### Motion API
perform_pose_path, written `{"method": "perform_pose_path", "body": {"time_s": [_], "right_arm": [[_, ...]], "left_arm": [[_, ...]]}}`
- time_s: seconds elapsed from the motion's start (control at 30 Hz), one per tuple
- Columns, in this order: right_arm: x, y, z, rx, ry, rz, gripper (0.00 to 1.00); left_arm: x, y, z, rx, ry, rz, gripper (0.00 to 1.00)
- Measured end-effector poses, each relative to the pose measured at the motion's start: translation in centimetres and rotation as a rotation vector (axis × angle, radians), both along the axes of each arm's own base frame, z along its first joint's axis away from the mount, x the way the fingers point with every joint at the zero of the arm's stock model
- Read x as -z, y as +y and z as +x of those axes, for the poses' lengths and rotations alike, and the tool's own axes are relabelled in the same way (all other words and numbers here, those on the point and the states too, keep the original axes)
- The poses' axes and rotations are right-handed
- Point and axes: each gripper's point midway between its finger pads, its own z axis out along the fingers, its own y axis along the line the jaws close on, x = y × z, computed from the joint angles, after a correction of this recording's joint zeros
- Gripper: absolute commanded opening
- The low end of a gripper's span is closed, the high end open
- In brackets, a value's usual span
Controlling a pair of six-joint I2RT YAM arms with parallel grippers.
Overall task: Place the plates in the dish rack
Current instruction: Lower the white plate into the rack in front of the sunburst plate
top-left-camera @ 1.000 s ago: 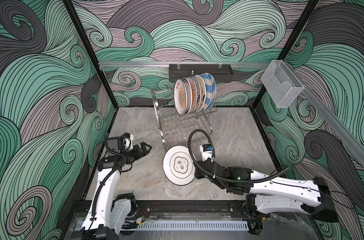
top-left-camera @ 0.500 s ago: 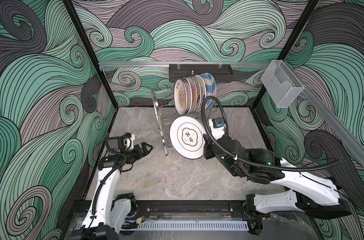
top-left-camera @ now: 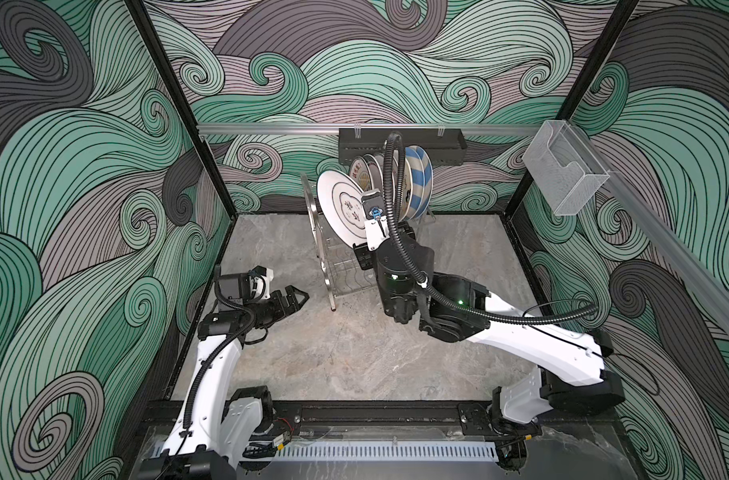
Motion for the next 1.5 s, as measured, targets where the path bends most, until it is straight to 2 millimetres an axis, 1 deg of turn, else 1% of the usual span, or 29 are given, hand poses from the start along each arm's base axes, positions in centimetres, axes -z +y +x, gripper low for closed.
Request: {"method": "perform_pose_path", "body": {"time_s": [0.13, 0.2, 0.27, 0.4, 0.6, 0.73, 0.83, 1.07, 1.23, 1.5], "right_arm": [[-1.6, -0.3, 2.0, 0.092, -0.044, 0.015, 0.00], [-1.9, -0.6, 3.1, 0.141, -0.054, 0.024, 0.00], [-1.8, -0.7, 4.2, 0.184, -0.059, 0.026, 0.00], [-1.0, -0.1, 6.0, 0.236, -0.056, 0.017, 0.00], [1.6, 2.2, 8.3, 0.268, -0.042, -0.026, 0.00], [3.0, 3.0, 9.3, 0.283, -0.032, -0.062, 0.00], [3.7, 3.1, 9.9, 0.296, -0.028, -0.078, 0.00], [4.1, 2.1, 11.1, 0.332, -0.024, -0.064, 0.00], [4.4, 1.7, 11.5, 0.346, -0.019, -0.044, 0.00], [5.7, 2.7, 12.2, 0.351, -0.008, -0.041, 0.00]], "left_arm": [[0.0, -0.2, 0.0, 0.010, -0.004, 0.000, 0.98], [0.0, -0.2, 0.0, 0.010, -0.004, 0.000, 0.99], [-0.1, -0.3, 0.0, 0.013, -0.006, 0.000, 0.99], [0.0, -0.4, 0.1, 0.017, -0.005, 0.000, 0.99], [0.2, -0.6, 0.1, 0.025, 0.002, 0.000, 0.98], [0.2, -0.7, 0.1, 0.031, 0.005, -0.001, 0.99], [0.3, -0.8, 0.1, 0.035, 0.008, -0.001, 0.99], [0.3, -0.9, 0.1, 0.037, 0.008, -0.002, 0.99], [0.3, -0.9, 0.1, 0.038, 0.008, -0.001, 0.99], [0.3, -1.0, 0.0, 0.042, 0.009, -0.001, 0.99]]}}
